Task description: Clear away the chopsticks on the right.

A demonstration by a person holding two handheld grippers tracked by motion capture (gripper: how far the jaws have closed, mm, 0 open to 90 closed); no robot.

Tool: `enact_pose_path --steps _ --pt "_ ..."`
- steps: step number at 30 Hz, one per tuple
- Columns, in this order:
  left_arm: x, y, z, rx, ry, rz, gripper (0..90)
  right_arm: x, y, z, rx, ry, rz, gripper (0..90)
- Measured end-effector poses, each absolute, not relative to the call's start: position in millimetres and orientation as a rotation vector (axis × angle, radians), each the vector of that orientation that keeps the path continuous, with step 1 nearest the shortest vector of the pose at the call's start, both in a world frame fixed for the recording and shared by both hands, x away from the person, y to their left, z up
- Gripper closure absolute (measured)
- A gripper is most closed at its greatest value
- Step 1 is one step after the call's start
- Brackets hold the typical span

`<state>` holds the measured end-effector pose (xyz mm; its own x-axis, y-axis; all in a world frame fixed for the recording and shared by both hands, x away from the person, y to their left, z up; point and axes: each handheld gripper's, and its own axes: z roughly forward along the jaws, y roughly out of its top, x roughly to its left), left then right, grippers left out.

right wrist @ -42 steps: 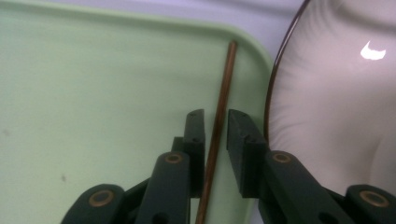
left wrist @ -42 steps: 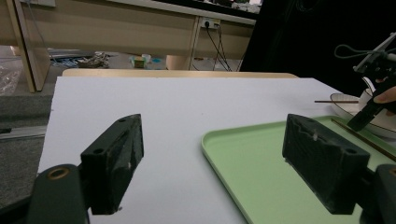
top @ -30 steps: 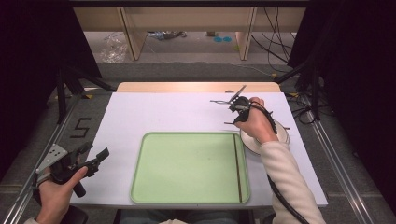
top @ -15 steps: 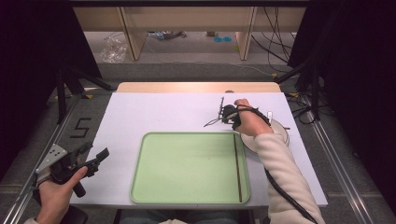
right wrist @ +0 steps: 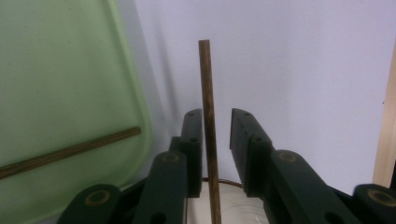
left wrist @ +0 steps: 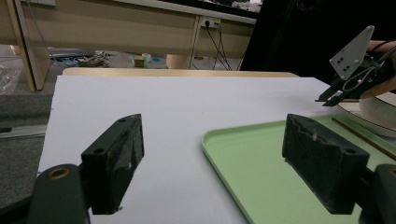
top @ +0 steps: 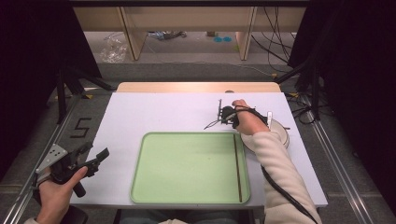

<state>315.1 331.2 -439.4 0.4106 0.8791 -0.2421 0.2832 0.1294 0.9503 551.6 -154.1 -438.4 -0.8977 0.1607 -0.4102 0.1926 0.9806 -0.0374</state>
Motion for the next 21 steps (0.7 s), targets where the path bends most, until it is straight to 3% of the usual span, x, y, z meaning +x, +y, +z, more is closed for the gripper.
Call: enact_pose_path --steps 6,21 --pt "315.1 331.3 -439.3 1.420 1.117 0.601 20.6 551.5 -155.9 -437.3 0.222 2.707 -0.129 87.4" --pt "315.1 331.5 -439.2 1.420 1.117 0.602 20.6 541.2 -155.0 -404.2 0.307 2.578 0.048 87.7"
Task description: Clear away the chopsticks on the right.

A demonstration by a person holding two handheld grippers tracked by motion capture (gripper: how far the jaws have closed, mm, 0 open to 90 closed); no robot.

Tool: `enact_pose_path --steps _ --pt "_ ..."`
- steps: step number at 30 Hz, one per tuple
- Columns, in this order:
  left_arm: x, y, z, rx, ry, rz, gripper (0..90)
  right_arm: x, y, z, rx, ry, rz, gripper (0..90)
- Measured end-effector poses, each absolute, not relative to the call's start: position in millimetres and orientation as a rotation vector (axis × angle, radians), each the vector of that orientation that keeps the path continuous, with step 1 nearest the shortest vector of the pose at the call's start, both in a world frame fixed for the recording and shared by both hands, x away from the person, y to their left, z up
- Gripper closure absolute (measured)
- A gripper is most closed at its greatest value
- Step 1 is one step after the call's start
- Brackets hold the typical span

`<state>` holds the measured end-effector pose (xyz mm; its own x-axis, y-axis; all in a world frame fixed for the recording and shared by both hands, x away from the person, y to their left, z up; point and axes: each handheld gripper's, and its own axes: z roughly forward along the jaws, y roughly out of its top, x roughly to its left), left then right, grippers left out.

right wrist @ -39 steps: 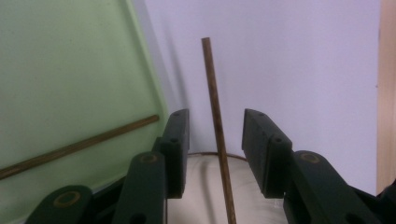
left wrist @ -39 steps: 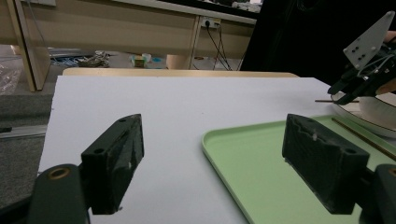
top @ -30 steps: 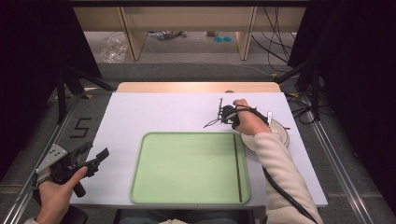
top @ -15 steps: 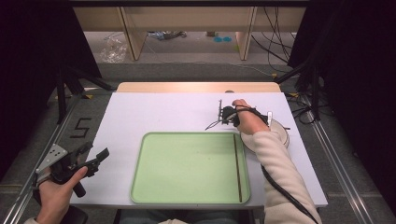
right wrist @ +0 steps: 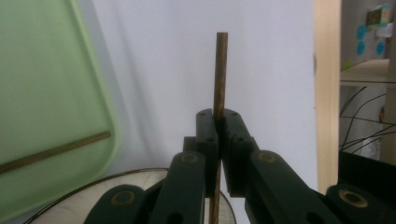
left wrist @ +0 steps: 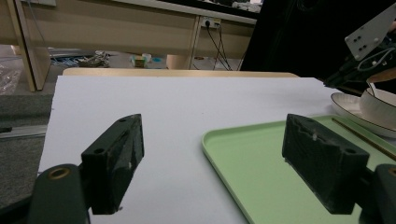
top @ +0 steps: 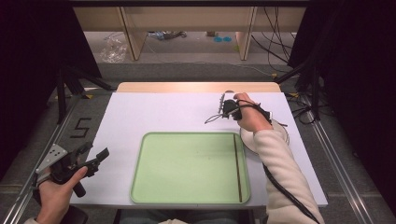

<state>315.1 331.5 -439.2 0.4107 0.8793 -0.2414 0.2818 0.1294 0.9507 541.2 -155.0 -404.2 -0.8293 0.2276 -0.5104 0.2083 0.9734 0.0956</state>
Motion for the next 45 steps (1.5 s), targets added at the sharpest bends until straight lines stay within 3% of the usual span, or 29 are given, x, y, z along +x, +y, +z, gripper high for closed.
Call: enact_pose_path --steps 27,45 --pt "315.0 331.7 -439.1 1.420 1.117 0.603 20.6 522.1 -161.9 -340.1 0.498 2.359 0.563 87.8" --pt "315.1 331.5 -439.1 1.419 1.117 0.602 20.6 509.3 -186.6 -308.9 0.967 2.176 1.157 87.9"
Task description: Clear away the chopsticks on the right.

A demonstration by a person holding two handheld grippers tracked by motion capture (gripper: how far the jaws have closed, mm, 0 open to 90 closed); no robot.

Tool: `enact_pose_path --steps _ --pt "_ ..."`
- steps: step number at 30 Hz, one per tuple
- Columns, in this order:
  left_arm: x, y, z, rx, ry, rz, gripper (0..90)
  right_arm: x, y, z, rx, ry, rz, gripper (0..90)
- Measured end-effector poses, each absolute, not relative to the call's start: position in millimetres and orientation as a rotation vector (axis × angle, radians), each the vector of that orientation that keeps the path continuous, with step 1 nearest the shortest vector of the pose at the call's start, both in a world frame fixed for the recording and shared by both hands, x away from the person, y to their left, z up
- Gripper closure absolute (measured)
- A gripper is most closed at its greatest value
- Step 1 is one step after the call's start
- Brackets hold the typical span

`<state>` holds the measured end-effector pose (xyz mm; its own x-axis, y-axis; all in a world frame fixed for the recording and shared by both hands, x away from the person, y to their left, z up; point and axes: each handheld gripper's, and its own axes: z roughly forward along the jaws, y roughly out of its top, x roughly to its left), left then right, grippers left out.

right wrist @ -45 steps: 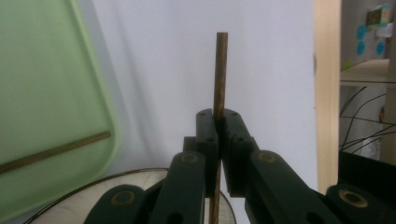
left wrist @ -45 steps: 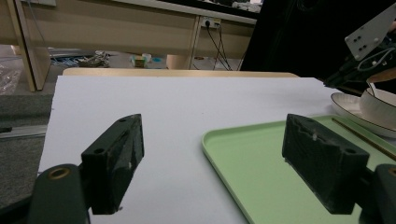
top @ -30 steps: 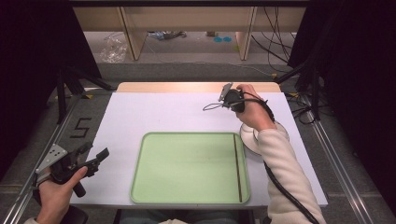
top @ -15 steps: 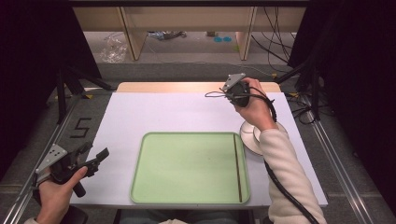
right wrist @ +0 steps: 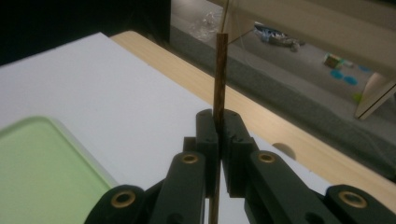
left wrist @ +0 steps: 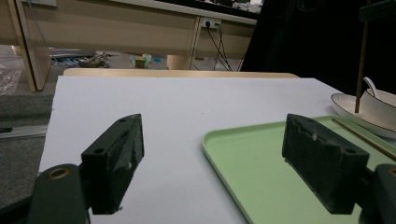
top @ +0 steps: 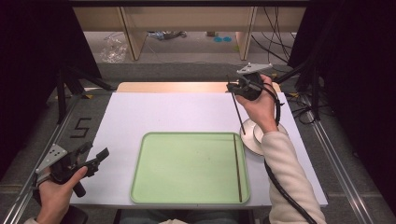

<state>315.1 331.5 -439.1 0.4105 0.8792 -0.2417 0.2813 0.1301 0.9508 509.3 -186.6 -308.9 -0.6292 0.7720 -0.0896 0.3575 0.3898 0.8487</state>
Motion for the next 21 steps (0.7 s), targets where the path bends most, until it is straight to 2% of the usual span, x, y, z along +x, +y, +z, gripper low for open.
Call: enact_pose_path --steps 11,17,21 --pt "315.1 331.5 -439.0 1.420 1.117 0.602 20.6 500.9 -182.8 -306.0 1.398 2.171 1.191 87.9" --pt "315.2 331.6 -439.2 1.418 1.117 0.601 20.7 502.7 -181.2 -327.2 1.673 2.245 1.041 87.8" --pt "315.0 331.3 -438.9 1.418 1.117 0.601 20.7 501.8 -176.0 -349.4 1.986 2.282 0.846 87.8"
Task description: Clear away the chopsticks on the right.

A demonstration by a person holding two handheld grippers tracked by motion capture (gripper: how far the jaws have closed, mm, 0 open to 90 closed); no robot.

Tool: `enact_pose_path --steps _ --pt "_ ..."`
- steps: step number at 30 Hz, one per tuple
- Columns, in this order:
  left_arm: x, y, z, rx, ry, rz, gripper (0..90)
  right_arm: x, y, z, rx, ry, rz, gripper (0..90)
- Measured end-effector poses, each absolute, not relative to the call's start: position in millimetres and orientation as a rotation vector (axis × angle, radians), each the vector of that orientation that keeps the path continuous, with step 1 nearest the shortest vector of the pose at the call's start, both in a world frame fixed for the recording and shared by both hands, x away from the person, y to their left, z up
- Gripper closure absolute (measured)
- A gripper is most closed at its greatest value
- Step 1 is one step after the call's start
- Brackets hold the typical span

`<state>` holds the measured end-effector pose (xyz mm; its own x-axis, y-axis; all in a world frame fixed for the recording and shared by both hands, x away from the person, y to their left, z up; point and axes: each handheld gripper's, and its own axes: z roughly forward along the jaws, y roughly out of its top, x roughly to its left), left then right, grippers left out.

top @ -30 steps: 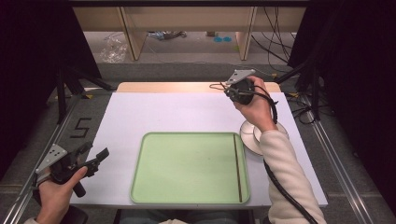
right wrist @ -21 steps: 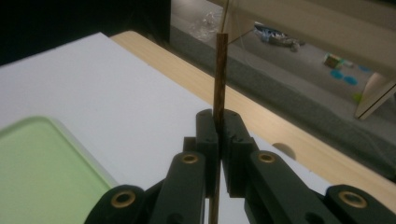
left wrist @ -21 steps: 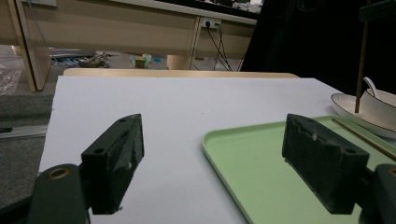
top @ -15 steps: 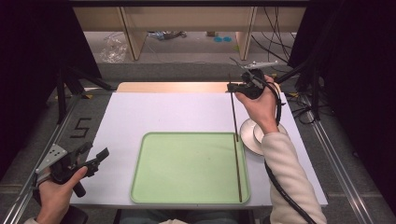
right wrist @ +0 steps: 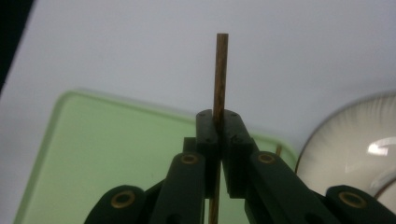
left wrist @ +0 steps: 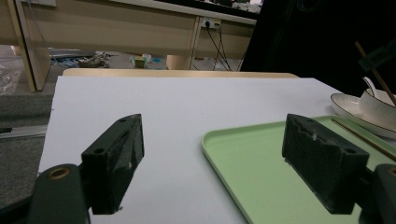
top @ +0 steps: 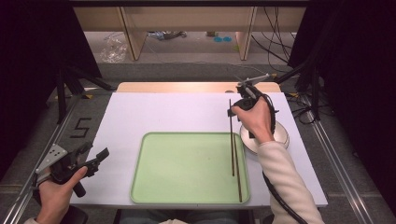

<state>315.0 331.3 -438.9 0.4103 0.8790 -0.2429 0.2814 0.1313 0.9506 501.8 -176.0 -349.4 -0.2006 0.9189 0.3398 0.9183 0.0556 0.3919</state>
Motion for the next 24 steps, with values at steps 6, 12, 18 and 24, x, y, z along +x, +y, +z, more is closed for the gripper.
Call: enact_pose_path --steps 6,12,18,24 --pt "315.0 331.0 -439.0 1.417 1.119 0.601 20.7 500.1 -177.8 -384.1 2.085 2.316 0.676 87.8" --pt "315.0 330.9 -438.9 1.418 1.121 0.601 20.7 498.9 -177.7 -405.3 2.153 2.334 0.554 87.7" --pt "315.1 331.1 -439.0 1.418 1.120 0.601 20.8 497.4 -170.1 -418.4 2.264 2.304 0.410 87.6" --pt "315.1 331.2 -439.1 1.419 1.120 0.601 20.8 497.5 -166.0 -425.7 2.224 2.303 0.363 86.6"
